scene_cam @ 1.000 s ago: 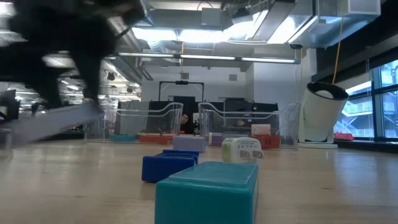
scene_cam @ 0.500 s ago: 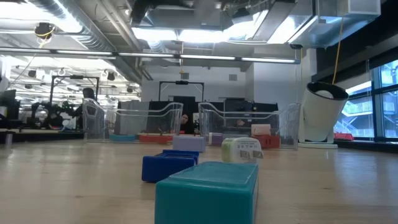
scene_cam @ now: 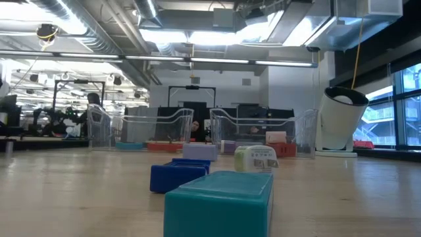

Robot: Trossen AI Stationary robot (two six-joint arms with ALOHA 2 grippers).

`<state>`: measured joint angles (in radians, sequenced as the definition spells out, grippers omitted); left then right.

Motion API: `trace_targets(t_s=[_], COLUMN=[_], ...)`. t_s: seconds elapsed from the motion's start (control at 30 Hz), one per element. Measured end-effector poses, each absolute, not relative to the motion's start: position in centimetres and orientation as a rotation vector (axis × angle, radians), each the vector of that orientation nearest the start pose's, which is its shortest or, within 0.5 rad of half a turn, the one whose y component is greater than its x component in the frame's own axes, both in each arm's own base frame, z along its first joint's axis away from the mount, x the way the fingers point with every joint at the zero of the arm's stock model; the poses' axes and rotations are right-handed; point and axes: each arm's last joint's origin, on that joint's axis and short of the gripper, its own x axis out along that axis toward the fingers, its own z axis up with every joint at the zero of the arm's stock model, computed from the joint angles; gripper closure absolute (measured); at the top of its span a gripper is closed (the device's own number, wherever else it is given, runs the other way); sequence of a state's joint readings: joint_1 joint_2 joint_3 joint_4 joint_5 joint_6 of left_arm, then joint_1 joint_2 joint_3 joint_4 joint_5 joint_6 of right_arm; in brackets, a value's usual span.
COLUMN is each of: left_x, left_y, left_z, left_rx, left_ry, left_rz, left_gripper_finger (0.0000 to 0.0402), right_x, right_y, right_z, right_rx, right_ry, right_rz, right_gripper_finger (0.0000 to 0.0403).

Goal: Pick & Place Office items
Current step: Put the white digital timer into the left transparent bin

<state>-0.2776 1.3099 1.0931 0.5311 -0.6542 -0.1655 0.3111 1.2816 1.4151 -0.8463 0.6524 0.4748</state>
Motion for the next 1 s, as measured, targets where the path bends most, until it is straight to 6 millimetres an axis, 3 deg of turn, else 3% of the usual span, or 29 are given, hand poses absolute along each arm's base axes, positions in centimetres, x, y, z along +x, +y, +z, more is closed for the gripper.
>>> trace_targets(t_s=[0.3, 0.47, 0.73, 1.0], left_x=[28.0, 28.4, 26.9, 24.2], left_y=[-4.3, -2.7, 2.1, 6.9], left_z=[39.9, 39.1, 36.9, 34.1], left_rx=[-0.152, -0.091, -0.216, -0.351], left_ry=[-0.31, -0.214, 0.05, 0.35], left_rz=[0.417, 0.472, 0.606, 0.756], left_gripper_finger=[0.025, 0.0242, 0.0248, 0.0247], right_x=[24.4, 24.8, 25.1, 25.7], right_y=[4.6, 3.6, 1.4, 0.9], right_z=[39.2, 39.5, 39.7, 39.2], right_rx=[0.142, 0.174, 0.198, 0.213], right_ry=[0.46, 0.417, 0.384, 0.395], right_rz=[-0.626, -0.661, -0.756, -0.788], right_gripper_finger=[0.0186, 0.0186, 0.0186, 0.0186])
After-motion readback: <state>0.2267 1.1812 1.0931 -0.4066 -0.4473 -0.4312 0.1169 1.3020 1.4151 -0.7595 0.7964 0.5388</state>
